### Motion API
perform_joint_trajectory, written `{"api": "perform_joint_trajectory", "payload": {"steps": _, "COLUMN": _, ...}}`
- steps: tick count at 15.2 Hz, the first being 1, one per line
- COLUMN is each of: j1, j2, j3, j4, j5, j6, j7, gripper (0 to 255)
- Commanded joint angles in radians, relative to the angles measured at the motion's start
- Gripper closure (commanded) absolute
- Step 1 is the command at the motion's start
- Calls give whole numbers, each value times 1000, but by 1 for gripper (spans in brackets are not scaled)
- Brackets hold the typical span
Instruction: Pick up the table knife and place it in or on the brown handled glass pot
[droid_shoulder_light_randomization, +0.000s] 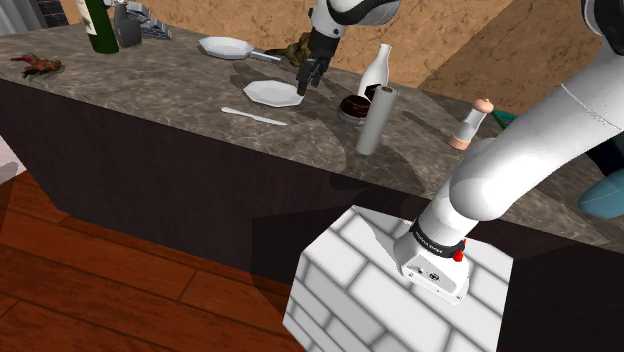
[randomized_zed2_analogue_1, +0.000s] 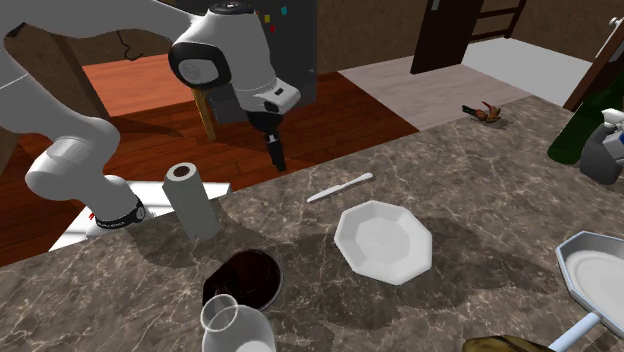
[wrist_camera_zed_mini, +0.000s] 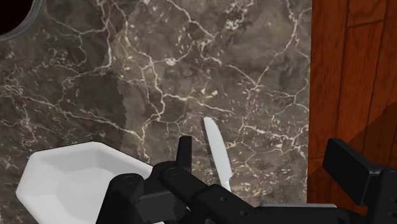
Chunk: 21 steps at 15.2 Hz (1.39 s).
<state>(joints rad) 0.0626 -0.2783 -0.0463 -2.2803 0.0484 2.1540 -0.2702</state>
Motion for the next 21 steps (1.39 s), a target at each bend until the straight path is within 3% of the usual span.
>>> {"api": "perform_joint_trajectory", "payload": {"steps": 1, "j1": 8, "j2": 80, "j3": 2, "j4": 37, "j5": 6, "j6": 49, "j7": -17, "gripper": 0}}
{"api": "perform_joint_trajectory", "payload": {"steps": 8, "j1": 30, "j2": 340, "j3": 16, "j4": 204, "j5": 23, "j6": 160, "j7": -67, "gripper": 0}}
{"api": "perform_joint_trajectory", "payload": {"steps": 15, "j1": 45, "j2": 589, "j3": 36, "j4": 421, "j5": 26, "j6": 210, "j7": -105, "gripper": 0}}
{"api": "perform_joint_trajectory", "payload": {"steps": 21, "j1": 46, "j2": 646, "j3": 38, "j4": 420, "j5": 29, "j6": 268, "j7": -107, "gripper": 0}}
